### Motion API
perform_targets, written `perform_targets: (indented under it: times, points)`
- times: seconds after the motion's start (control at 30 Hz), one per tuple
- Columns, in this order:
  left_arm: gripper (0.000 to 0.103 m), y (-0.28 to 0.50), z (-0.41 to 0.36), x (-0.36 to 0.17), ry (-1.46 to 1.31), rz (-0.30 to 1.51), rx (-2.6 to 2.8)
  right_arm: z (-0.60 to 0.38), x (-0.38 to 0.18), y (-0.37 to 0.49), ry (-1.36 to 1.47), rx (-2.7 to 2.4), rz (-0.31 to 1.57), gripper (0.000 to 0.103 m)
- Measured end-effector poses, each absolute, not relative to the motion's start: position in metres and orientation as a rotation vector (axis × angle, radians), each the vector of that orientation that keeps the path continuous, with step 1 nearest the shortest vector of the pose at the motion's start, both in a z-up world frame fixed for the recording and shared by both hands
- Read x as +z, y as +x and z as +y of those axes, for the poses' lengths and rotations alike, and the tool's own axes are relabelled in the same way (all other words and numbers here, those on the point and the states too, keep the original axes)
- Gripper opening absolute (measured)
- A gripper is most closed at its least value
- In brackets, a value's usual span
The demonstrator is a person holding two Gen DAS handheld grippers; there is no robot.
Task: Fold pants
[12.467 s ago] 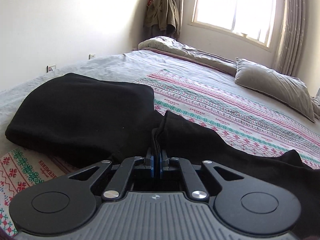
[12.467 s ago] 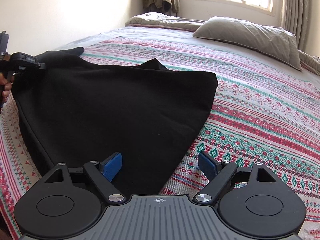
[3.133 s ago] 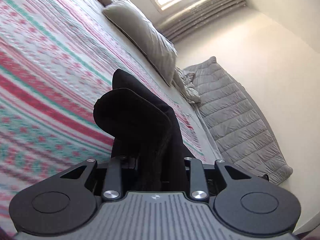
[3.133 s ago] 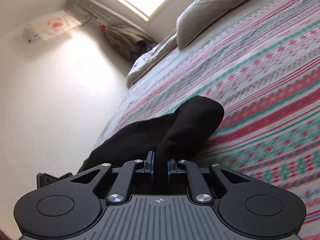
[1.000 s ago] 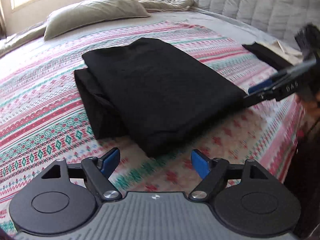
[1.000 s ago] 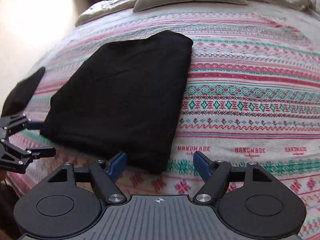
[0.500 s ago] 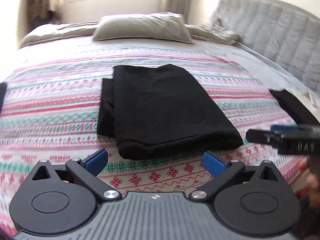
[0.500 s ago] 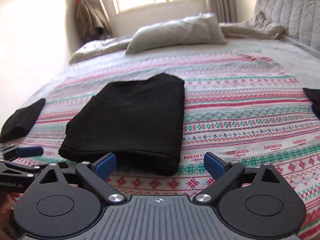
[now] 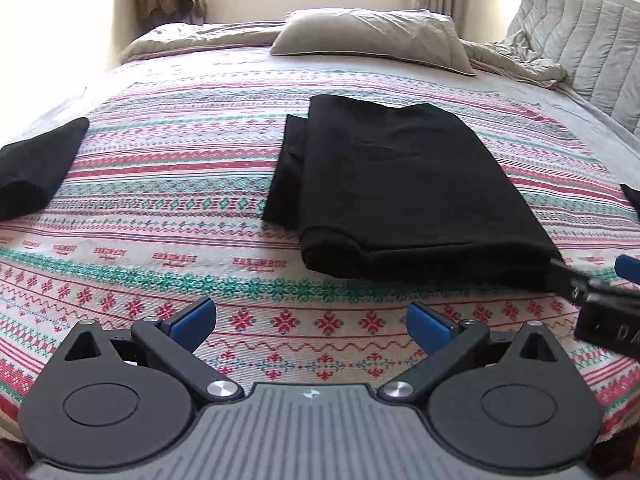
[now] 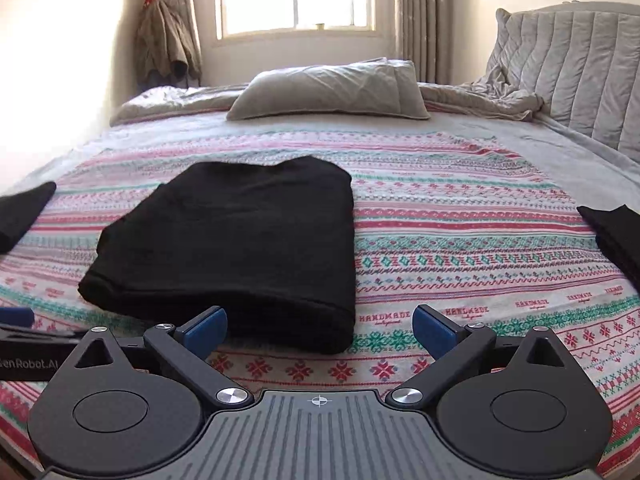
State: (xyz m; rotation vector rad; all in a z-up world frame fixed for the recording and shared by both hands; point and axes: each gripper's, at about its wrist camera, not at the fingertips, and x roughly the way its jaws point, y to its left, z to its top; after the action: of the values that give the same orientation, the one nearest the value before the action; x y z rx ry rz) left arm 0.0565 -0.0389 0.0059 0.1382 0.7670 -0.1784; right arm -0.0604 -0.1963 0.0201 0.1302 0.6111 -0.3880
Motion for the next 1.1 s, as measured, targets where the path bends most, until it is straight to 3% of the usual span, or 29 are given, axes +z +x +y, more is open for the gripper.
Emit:
perform_targets:
  times: [1.1]
  points:
    - [0.103, 0.046, -0.042, 0.003, 0.181, 0.764, -0.162, -0.19, 0.006, -0.053, 0.099, -0.381, 0.667, 0.101]
